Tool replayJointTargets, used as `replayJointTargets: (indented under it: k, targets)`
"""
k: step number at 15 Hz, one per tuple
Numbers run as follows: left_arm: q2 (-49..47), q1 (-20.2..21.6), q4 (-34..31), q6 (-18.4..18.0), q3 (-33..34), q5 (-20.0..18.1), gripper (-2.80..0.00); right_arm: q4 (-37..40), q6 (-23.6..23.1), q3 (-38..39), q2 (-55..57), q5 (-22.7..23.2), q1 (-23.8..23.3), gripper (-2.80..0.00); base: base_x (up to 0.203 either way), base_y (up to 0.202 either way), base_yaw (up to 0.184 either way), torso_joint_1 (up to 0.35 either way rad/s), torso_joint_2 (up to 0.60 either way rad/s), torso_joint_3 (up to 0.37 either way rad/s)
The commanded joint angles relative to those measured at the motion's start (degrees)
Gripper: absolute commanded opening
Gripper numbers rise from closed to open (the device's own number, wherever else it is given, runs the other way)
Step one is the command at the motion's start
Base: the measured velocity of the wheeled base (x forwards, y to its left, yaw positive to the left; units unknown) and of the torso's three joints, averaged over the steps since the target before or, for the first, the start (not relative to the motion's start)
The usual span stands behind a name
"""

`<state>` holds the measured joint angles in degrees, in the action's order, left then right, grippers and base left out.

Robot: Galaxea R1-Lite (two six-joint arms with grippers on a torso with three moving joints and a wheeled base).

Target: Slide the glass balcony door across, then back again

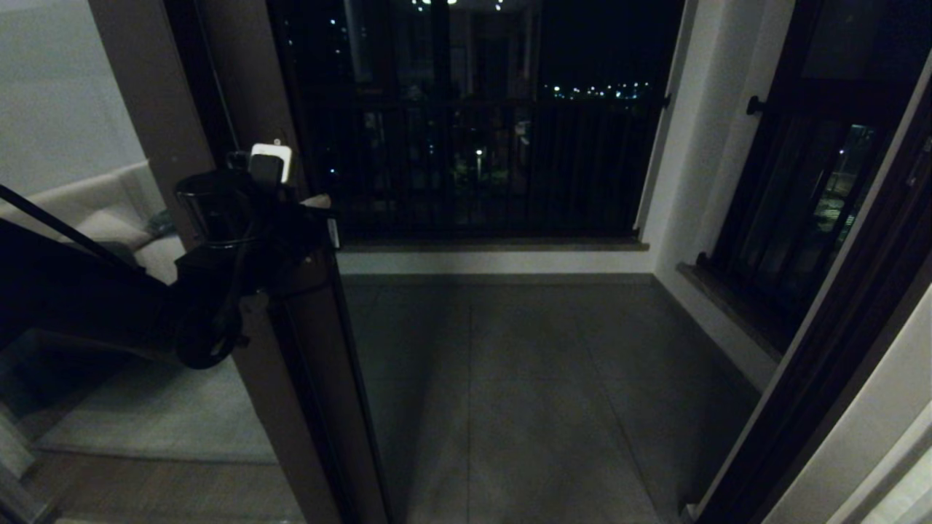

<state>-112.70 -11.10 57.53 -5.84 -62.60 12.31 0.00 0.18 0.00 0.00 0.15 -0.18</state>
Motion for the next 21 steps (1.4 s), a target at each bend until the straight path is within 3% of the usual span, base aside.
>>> replayJointTargets:
  k: [1, 6, 9, 14, 17, 21]
  targets:
    - [0.1, 0.4, 0.4, 0.0, 0.1, 0.5, -2.80, 0.0, 0.0, 0.0, 0.1, 0.0, 0.0, -2.80, 0.000, 0.000, 0.000, 0.000, 0.00, 0.000]
    - [0.8, 0.4, 0.7, -0.1, 0.1, 0.5, -2.80, 0.0, 0.0, 0.0, 0.1, 0.0, 0.0, -2.80, 0.000, 0.000, 0.000, 0.000, 0.00, 0.000]
    - [5.8, -4.2, 1.6, -0.3, 2.3, 0.5, -2.80, 0.0, 0.0, 0.0, 0.1, 0.0, 0.0, -2.80, 0.000, 0.000, 0.000, 0.000, 0.00, 0.000]
    - [15.6, -9.9, 1.8, -0.3, 14.5, 0.6, -2.80, 0.0, 0.0, 0.0, 0.1, 0.0, 0.0, -2.80, 0.000, 0.000, 0.000, 0.000, 0.00, 0.000]
    - [23.0, -10.3, 1.5, -0.2, 23.7, 1.2, -2.80, 0.0, 0.0, 0.0, 0.1, 0.0, 0.0, -2.80, 0.000, 0.000, 0.000, 0.000, 0.00, 0.000]
    - [31.3, -8.8, 1.4, -0.1, 38.4, 5.1, -2.80, 0.0, 0.0, 0.0, 0.1, 0.0, 0.0, -2.80, 0.000, 0.000, 0.000, 0.000, 0.00, 0.000]
